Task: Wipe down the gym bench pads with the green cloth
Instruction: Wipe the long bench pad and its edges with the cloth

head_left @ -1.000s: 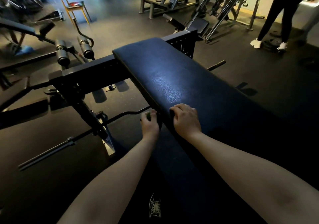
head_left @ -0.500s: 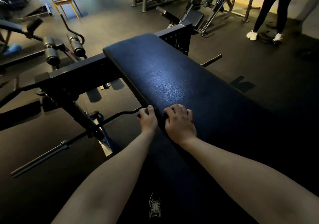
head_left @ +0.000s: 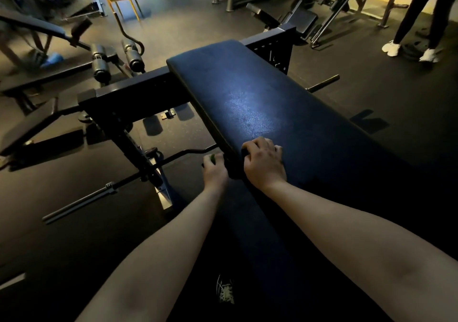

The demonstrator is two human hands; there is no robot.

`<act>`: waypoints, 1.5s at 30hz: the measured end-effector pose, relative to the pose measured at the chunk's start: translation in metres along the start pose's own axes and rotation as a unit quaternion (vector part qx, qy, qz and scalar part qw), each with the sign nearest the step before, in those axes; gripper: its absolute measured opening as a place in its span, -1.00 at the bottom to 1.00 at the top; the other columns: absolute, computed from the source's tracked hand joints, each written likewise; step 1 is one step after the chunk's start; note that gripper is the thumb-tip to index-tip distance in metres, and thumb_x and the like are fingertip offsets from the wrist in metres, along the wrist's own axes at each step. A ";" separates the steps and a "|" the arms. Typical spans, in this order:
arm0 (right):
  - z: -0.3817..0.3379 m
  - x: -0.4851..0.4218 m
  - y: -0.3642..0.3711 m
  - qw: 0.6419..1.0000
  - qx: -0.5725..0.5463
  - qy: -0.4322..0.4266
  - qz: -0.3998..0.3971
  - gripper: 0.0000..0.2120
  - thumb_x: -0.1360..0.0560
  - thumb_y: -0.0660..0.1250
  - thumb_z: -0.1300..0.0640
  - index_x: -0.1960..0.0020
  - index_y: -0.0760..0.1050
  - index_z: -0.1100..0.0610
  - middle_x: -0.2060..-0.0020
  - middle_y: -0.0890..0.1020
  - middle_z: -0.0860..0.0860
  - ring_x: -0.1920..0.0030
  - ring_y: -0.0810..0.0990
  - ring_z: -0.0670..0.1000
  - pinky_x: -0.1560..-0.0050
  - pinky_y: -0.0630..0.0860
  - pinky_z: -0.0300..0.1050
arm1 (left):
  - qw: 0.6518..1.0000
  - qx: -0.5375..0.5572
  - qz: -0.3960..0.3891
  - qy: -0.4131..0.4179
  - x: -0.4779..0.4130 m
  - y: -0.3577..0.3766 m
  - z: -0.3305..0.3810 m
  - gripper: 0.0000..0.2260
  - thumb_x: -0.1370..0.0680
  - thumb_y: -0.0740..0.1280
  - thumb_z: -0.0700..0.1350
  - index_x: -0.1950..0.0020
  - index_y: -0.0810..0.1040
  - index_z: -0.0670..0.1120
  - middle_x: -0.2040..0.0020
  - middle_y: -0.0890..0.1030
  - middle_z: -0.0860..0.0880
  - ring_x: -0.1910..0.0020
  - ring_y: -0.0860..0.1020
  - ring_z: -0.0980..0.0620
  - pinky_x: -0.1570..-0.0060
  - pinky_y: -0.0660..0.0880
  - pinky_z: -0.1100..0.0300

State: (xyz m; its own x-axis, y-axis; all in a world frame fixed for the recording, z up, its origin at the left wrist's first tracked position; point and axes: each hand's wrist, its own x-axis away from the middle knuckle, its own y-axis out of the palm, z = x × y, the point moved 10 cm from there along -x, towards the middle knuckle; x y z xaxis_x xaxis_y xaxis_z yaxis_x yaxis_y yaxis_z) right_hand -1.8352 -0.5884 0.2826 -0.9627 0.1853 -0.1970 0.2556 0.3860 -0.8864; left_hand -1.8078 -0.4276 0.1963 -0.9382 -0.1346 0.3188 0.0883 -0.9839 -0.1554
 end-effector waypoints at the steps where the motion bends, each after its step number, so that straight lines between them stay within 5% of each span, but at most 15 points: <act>1: -0.001 0.001 0.001 1.000 -0.003 0.001 -0.004 -0.79 -0.49 0.21 0.12 -0.07 0.52 -0.04 -0.08 0.50 -0.05 -0.23 0.37 0.04 -0.22 0.22 0.04 | 1.000 0.014 0.009 -0.004 -0.005 -0.004 0.004 -0.67 -0.63 0.16 0.21 -0.19 0.41 -0.02 -0.13 0.58 -0.19 -0.09 0.58 -0.17 -0.20 0.51 -0.16; 5: 0.001 0.002 0.002 1.000 0.002 0.003 0.000 -0.80 -0.47 0.20 0.11 -0.05 0.50 -0.05 -0.06 0.48 -0.08 -0.23 0.36 0.02 -0.20 0.23 0.03 | 1.000 0.026 0.018 0.001 -0.029 0.002 0.026 -0.69 -0.67 0.15 0.16 -0.27 0.35 -0.02 -0.15 0.55 -0.16 -0.08 0.56 -0.13 -0.08 0.53 -0.04; 9: 0.003 -0.001 0.004 1.000 0.019 0.008 0.006 -0.81 -0.45 0.20 0.08 -0.04 0.48 -0.06 -0.07 0.46 -0.09 -0.23 0.36 0.01 -0.20 0.24 0.02 | 1.000 -0.015 0.015 -0.014 -0.048 0.028 0.029 -0.71 -0.63 0.14 0.24 -0.17 0.30 0.06 -0.24 0.46 -0.20 -0.13 0.52 -0.18 -0.23 0.49 -0.15; 18: 0.003 0.000 0.005 0.999 0.026 0.014 0.014 -0.81 -0.45 0.18 0.06 -0.03 0.48 -0.06 -0.06 0.48 -0.08 -0.23 0.37 0.04 -0.17 0.24 0.04 | 0.984 -0.174 0.000 0.030 -0.014 0.027 0.026 -0.61 -0.69 0.10 0.13 -0.31 0.42 -0.15 -0.28 0.43 -0.28 -0.20 0.47 -0.30 -0.26 0.41 -0.08; 23: 0.003 0.001 -0.002 0.999 -0.018 0.035 -0.001 -0.81 -0.50 0.23 0.05 -0.07 0.55 -0.06 -0.07 0.53 -0.10 -0.26 0.39 -0.02 -0.16 0.19 -0.01 | 0.966 -0.235 -0.043 0.104 0.030 0.026 0.028 -0.71 -0.68 0.14 0.11 -0.08 0.47 -0.09 -0.12 0.50 -0.18 -0.11 0.50 -0.23 -0.14 0.40 -0.02; 28: 0.013 0.003 -0.016 0.999 -0.011 -0.011 -0.052 -0.79 -0.51 0.23 0.09 -0.07 0.59 -0.02 -0.07 0.57 -0.07 -0.20 0.46 0.01 -0.10 0.41 -0.05 | 0.950 -0.245 -0.023 0.194 0.049 0.020 0.053 -0.77 -0.64 0.25 0.09 -0.10 0.47 -0.07 -0.16 0.42 -0.12 -0.04 0.49 -0.14 -0.11 0.45 0.01; 33: 0.025 0.019 -0.024 0.997 0.042 -0.058 0.011 -0.75 -0.49 0.13 0.05 -0.06 0.54 -0.03 -0.02 0.58 -0.08 -0.12 0.50 0.10 -0.21 0.40 0.10 | 0.938 -0.221 0.019 0.266 0.020 0.019 0.109 -0.80 -0.59 0.37 -0.09 -0.18 0.50 -0.10 -0.36 0.29 -0.12 -0.27 0.42 -0.10 -0.34 0.36 0.08; 37: 0.029 0.012 -0.025 0.998 0.006 -0.060 0.026 -0.81 -0.47 0.21 0.07 -0.03 0.55 -0.03 -0.03 0.57 -0.09 -0.16 0.46 0.07 -0.21 0.35 0.04 | 0.904 -0.350 -0.060 0.239 -0.015 0.054 0.099 -0.65 -0.62 0.32 -0.04 -0.40 0.40 0.02 -0.51 0.21 -0.11 -0.46 0.29 -0.19 -0.44 0.28 -0.03; 41: 0.031 0.012 -0.028 0.997 -0.012 -0.060 0.049 -0.74 -0.46 0.18 0.07 -0.07 0.57 0.00 -0.04 0.59 -0.08 -0.17 0.47 0.08 -0.24 0.39 0.05 | 0.887 -0.379 -0.035 0.262 -0.013 0.068 0.090 -0.71 -0.64 0.25 -0.07 -0.37 0.47 0.02 -0.40 0.39 -0.12 -0.33 0.40 -0.22 -0.34 0.37 -0.06; 45: 0.041 0.009 -0.027 0.997 -0.069 -0.010 0.039 -0.53 -0.48 0.18 0.14 -0.38 0.45 0.12 -0.27 0.52 0.02 -0.32 0.40 0.09 -0.36 0.36 0.08 | 0.858 -0.386 -0.070 0.331 0.010 0.071 0.094 -0.78 -0.57 0.31 -0.12 -0.18 0.61 0.03 -0.20 0.56 -0.07 -0.14 0.52 -0.17 -0.13 0.44 0.03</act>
State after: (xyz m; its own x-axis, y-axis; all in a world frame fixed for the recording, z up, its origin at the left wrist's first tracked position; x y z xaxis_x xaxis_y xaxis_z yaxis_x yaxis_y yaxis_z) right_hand -1.8546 -0.6337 0.2877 -0.9409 0.2012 -0.2725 0.3376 0.4926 -0.8021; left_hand -1.7791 -0.5096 0.2764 -0.9282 0.3276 -0.1765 -0.0494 -0.5787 -0.8141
